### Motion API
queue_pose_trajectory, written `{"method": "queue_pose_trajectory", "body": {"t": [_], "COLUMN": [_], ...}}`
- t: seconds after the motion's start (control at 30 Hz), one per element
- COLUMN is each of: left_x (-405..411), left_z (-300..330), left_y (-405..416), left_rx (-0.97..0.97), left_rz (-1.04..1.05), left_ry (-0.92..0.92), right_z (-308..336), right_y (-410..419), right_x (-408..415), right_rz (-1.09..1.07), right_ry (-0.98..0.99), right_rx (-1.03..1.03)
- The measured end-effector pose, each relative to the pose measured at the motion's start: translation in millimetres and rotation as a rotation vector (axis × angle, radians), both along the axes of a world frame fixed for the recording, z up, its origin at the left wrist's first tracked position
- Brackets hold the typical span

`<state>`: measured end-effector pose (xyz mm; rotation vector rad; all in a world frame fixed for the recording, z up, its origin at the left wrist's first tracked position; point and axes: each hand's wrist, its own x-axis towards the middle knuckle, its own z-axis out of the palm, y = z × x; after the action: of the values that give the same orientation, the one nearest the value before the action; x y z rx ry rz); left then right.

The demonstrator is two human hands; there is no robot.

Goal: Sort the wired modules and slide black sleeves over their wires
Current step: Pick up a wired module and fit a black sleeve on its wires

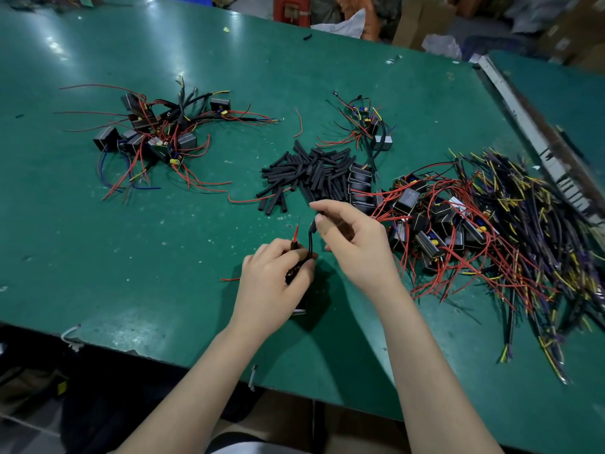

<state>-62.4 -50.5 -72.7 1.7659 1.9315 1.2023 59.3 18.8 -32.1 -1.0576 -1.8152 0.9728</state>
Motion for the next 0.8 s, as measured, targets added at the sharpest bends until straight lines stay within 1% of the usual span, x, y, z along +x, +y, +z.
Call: {"method": "queue_pose_trajectory", "body": {"t": [0.1,0.23,0.43,0.53,0.67,0.73,0.8], "left_x": [0.6,0.7,1.2,0.6,-0.5,-0.1,0.3], "left_z": [-0.1,1.3,0.0,-0.2,-2.2,-2.5,-2.1], "left_y": [-0.3,-0.2,-0.7,0.4,1.5,1.4,1.8], "left_rx": [-0.016,-0.030,-0.044,-0.059,-0.096,-0.090,-0.079], "left_rz": [-0.001,-0.007,-0.022,-0.022,-0.052,-0.047,-0.024], "left_ry": [0.017,0.024,0.092,0.092,0.115,0.089,0.029], "right_z": [-1.7,0.1,4.3,2.8,-5.8,-10.9,-16.4], "right_y": [-1.0,0.1,-1.0,-1.1,-6.6,-8.0,-8.6], "right_x": [3.0,5.6,4.1,5.4,2.6,5.9,12.9], "right_rz": [0.037,0.022,0.054,0.054,0.134,0.119,0.054], "right_ry": [-0.025,-0.041,-0.121,-0.108,-0.095,-0.037,0.040], "right_rx": [0.008,0.033,0.110,0.126,0.120,0.074,0.016]}}
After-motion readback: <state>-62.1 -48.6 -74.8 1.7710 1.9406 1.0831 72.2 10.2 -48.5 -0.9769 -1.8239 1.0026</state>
